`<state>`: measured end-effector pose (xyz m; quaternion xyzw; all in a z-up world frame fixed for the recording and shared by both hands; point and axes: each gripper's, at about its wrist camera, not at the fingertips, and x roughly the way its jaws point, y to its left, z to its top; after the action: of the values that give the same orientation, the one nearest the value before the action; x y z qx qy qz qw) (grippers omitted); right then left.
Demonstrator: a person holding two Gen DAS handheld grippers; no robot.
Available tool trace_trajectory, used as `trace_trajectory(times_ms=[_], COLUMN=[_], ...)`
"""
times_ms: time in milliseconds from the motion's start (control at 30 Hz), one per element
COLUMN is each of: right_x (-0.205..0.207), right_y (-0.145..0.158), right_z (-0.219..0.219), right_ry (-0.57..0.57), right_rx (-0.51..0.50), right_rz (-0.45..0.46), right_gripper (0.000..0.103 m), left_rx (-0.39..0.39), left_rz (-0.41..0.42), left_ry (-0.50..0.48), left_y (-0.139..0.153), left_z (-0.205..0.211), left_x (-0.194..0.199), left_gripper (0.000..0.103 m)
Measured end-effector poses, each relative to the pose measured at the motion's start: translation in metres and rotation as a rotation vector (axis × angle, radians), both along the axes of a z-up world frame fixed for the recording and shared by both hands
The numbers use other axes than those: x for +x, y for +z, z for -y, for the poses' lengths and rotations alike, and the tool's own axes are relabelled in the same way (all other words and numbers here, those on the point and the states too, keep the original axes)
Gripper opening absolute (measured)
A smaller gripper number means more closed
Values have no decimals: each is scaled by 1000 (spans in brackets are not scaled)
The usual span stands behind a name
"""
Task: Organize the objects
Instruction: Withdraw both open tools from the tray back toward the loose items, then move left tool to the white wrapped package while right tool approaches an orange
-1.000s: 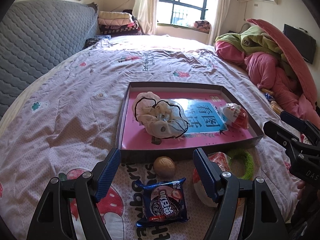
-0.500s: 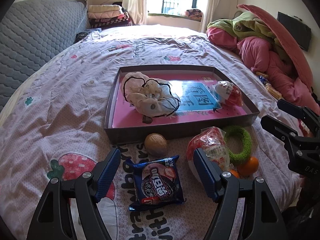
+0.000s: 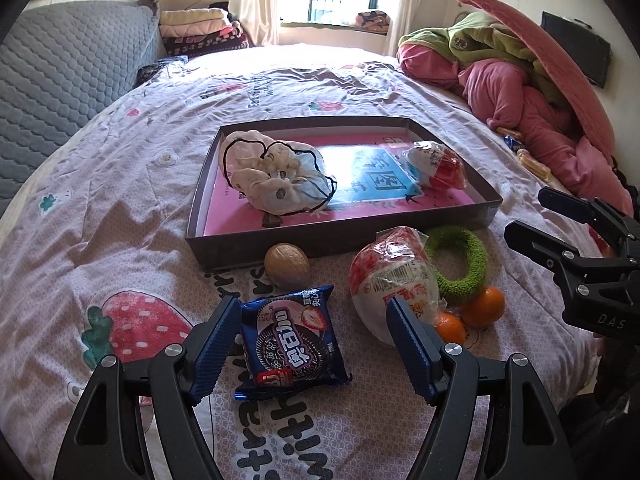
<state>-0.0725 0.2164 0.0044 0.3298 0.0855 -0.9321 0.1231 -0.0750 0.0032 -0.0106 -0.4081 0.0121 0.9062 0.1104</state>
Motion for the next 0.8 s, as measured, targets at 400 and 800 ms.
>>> trace_trajectory(times_ms=[400, 800], right_x=[3, 9], right_y=[-8, -23], right_z=[2, 6], right_ry=[29, 87], right_rx=[34, 74], right_rz=[18, 76], right_gripper=[81, 81], left_rx=[-1, 2], left_rz=[-3, -7], left_ry=[-44, -73], left_y=[1, 2], left_z=[-13, -31], left_x=[7, 6], left_gripper=[76, 76])
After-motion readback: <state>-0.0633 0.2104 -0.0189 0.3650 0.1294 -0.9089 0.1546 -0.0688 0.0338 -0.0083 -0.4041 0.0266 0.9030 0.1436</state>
